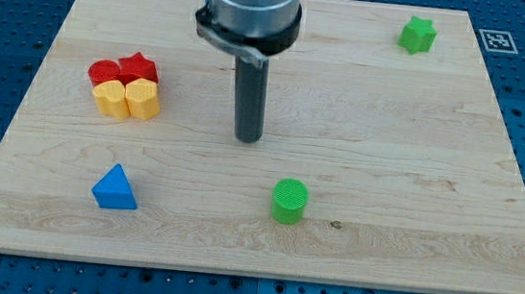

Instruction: Place the blue blocks parallel to each other

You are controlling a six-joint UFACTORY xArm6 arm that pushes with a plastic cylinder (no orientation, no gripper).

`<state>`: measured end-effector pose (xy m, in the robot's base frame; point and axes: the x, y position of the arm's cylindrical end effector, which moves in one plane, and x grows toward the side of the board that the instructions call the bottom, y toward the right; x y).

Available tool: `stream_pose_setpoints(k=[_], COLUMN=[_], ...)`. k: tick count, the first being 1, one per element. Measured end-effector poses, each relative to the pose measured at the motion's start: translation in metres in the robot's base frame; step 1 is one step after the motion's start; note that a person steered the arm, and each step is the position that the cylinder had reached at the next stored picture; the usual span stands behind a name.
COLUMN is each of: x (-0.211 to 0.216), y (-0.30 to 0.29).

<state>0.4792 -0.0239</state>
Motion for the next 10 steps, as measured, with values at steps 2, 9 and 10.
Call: stream_pose_setpoints(k=[2,9,10], x=[0.018,0.098,0.098], y=[-0.086,-0.081,-0.107])
